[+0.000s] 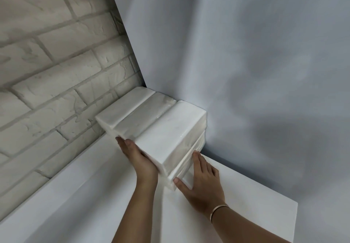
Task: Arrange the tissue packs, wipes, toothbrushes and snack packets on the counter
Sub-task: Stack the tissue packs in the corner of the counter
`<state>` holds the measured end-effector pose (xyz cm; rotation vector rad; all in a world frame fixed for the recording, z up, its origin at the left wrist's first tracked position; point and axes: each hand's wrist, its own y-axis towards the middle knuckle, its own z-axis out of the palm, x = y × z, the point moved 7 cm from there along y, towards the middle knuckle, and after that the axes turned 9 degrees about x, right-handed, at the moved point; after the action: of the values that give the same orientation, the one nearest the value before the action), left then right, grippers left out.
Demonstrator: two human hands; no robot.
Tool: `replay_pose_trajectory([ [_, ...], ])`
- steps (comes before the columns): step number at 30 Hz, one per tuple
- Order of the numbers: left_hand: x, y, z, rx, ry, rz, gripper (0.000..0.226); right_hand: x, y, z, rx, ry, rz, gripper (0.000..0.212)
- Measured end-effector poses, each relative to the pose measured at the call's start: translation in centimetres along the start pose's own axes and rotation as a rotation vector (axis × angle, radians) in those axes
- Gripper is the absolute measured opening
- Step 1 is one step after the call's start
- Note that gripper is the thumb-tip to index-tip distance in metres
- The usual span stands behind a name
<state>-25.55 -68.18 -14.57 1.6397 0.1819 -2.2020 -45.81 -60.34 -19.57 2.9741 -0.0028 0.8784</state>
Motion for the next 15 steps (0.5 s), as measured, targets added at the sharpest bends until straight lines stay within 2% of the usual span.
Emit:
replay_pose_trajectory([
  [2,-0.2,0.7,-0.6,-0.041,-0.063,-0.023,0.103,0.1,0.0,0.0,0.022,-0.005,0.003,0.104],
  [5,-1.5,2.5,-1.5,-0.165,-0.14,-0.036,0.089,0.1,0.1,-0.1,0.022,-0.001,-0.001,0.105],
  [10,-2.3,4.7,0.0,-0.023,-0.196,-0.052,0.072,-0.1,0.1,0.1,0.022,-0.017,0.001,0.104],
  [15,-1.8,4.8,0.2,-0.007,-0.208,-0.021,0.075,-0.3,0.5,0.5,0.028,-0.04,0.013,0.109],
])
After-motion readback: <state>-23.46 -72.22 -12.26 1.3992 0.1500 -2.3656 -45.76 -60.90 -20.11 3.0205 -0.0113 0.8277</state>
